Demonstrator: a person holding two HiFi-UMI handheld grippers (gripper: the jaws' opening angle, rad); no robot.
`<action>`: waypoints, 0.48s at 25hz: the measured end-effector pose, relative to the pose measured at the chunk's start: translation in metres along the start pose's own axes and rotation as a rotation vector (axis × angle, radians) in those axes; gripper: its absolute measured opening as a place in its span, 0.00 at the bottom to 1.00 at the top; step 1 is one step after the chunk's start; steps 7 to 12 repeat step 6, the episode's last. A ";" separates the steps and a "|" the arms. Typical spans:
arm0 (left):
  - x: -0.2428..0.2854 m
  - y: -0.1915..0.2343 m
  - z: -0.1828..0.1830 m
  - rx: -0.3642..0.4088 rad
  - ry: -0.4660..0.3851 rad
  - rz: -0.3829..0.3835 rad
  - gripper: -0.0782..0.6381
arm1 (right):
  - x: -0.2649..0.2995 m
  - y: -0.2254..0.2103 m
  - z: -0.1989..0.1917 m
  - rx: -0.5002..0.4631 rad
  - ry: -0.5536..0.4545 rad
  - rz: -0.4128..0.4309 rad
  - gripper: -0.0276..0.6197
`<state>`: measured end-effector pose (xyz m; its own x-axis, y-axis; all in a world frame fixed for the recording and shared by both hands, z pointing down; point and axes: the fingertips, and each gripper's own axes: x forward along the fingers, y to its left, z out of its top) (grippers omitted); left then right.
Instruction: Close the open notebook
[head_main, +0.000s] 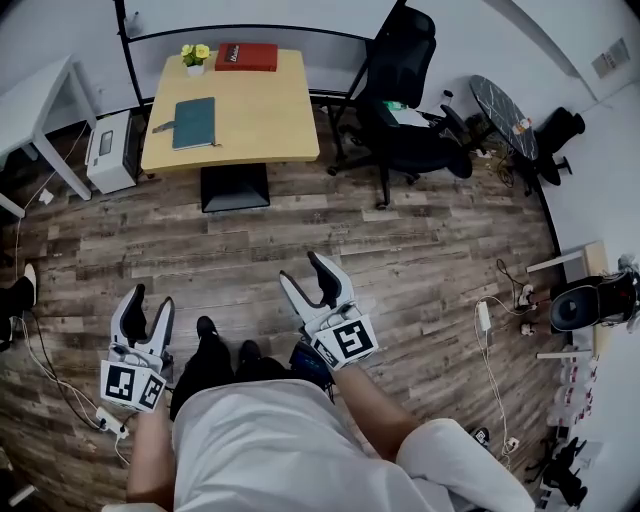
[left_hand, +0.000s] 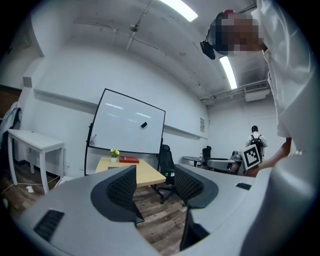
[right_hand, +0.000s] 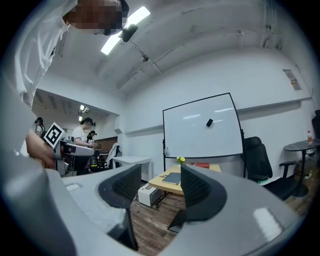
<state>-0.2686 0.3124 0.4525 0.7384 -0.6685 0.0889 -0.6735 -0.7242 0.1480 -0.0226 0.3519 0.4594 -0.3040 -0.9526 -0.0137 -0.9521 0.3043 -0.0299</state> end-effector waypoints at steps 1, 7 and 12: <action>0.001 -0.001 0.001 -0.005 -0.003 -0.006 0.42 | -0.001 -0.001 -0.001 0.006 0.001 -0.001 0.42; 0.010 -0.003 0.002 -0.001 -0.005 -0.021 0.42 | -0.003 -0.004 -0.004 0.079 -0.005 0.008 0.42; 0.010 -0.003 0.002 -0.001 -0.005 -0.021 0.42 | -0.003 -0.004 -0.004 0.079 -0.005 0.008 0.42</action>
